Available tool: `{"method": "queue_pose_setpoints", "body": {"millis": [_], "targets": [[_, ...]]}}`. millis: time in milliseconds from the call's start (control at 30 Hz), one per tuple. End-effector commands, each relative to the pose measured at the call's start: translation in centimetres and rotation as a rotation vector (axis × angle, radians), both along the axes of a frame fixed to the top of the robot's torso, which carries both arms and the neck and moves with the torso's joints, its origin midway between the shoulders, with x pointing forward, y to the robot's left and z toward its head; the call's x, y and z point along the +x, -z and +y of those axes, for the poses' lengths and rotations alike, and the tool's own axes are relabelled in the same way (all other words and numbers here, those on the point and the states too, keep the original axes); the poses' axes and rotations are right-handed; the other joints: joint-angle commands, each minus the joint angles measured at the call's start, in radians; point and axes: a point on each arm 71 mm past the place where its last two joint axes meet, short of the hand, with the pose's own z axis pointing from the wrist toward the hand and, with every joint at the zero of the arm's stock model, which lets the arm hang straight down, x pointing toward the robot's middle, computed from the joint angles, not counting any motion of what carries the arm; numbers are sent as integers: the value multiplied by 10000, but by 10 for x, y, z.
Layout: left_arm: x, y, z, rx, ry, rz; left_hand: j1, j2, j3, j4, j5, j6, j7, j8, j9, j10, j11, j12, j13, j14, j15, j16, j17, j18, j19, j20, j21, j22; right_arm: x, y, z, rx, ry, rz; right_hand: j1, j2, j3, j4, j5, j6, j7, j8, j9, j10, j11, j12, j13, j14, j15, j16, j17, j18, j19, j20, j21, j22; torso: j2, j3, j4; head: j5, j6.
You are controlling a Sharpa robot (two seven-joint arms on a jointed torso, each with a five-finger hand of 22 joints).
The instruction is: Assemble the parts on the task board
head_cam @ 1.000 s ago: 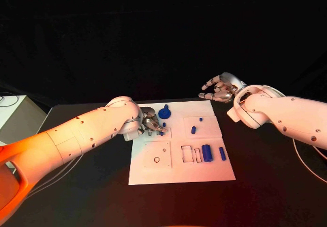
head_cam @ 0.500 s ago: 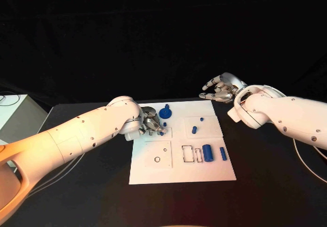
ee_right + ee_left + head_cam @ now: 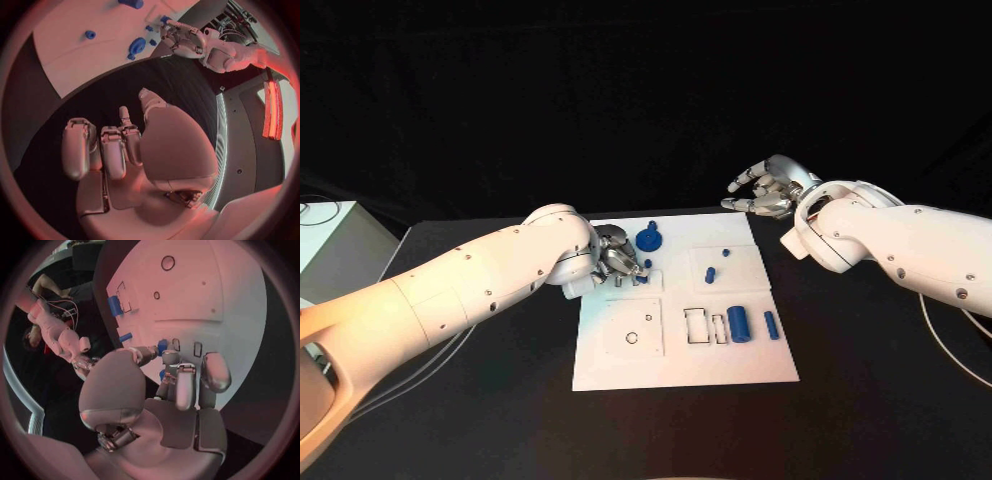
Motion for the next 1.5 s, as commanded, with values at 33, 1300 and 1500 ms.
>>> {"method": "queue_pose_setpoints", "body": {"millis": [33, 1300, 1500], "targets": [[0, -2, 0, -310, -243, -84, -144, 19, 1209, -1128, 24, -15, -5, 1032, 1800, 100, -5, 19, 30, 647, -80, 74, 1743, -185, 48, -57, 47, 47, 0, 0, 0, -117, -97, 13, 29, 28, 59, -10, -3, -43, 26, 38, -15, 44, -16, 28, 1655, 967, 50, -57, 2323, -88, 451, 31, -51, 748, 1, -8, 23, -1, -8], [0, -4, 5, 688, -46, -676, -750, -98, 1679, -1619, 89, 421, -212, 1206, 2173, 895, -203, 622, 747, 917, -253, 487, 2337, -366, 677, -210, 519, 978, 0, 2, -1, -131, -92, 63, 8, 28, 64, 5, 8, -48, 28, 41, -16, 38, -14, 24, 1649, 964, 51, -63, 2312, -87, 449, 31, -57, 744, 20, 11, -2, 96, -166], [-1, -4, 2, 699, 67, -645, -752, -104, 1702, -1653, 108, 438, -222, 1201, 2181, 912, -213, 627, 754, 920, -263, 491, 2344, -368, 685, -219, 525, 988, -1, 2, -1, -131, -96, 65, 8, 28, 64, 5, 8, -48, 28, 41, -16, 38, -14, 24, 1649, 964, 51, -63, 2312, -87, 449, 31, -57, 744, 26, 10, -10, 99, -195]]}}
